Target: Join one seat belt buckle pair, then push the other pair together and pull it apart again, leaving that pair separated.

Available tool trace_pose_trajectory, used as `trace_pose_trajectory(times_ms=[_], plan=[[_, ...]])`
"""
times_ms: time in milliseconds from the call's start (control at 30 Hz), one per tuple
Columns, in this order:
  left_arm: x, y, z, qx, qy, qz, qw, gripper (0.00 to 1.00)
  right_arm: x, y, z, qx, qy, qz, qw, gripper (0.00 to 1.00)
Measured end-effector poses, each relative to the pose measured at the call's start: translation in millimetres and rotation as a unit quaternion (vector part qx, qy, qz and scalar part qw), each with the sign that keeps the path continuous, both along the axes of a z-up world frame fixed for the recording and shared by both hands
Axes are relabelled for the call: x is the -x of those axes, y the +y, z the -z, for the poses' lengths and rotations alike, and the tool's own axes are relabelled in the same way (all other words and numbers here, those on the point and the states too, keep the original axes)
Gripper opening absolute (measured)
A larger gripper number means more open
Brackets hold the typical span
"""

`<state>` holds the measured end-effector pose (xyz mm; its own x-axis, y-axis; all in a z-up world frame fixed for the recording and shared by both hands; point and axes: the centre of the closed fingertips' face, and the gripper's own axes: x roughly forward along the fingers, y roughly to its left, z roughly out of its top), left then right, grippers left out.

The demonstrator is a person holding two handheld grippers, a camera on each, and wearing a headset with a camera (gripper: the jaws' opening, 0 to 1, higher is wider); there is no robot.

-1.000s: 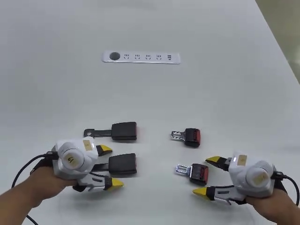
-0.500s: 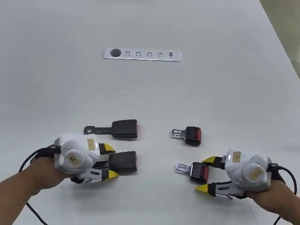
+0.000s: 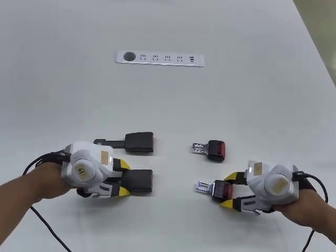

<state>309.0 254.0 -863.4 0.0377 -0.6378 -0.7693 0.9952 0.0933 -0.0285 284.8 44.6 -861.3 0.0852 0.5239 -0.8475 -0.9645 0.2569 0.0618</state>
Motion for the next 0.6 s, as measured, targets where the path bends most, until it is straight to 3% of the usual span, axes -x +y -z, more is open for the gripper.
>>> trace_pose_trajectory(times_ms=[467,600], plan=[[0.5,0.8,-2.1,-0.003,0.001,0.008,1.0000,0.33,-5.3,14.4,1.5,0.020,-0.003,-0.065,0.9977,0.35],[0.6,1.0,-2.3,-0.003,0.001,0.009,1.0000,0.33,-7.7,19.7,1.6,0.018,-0.003,-0.069,0.9975,0.35]])
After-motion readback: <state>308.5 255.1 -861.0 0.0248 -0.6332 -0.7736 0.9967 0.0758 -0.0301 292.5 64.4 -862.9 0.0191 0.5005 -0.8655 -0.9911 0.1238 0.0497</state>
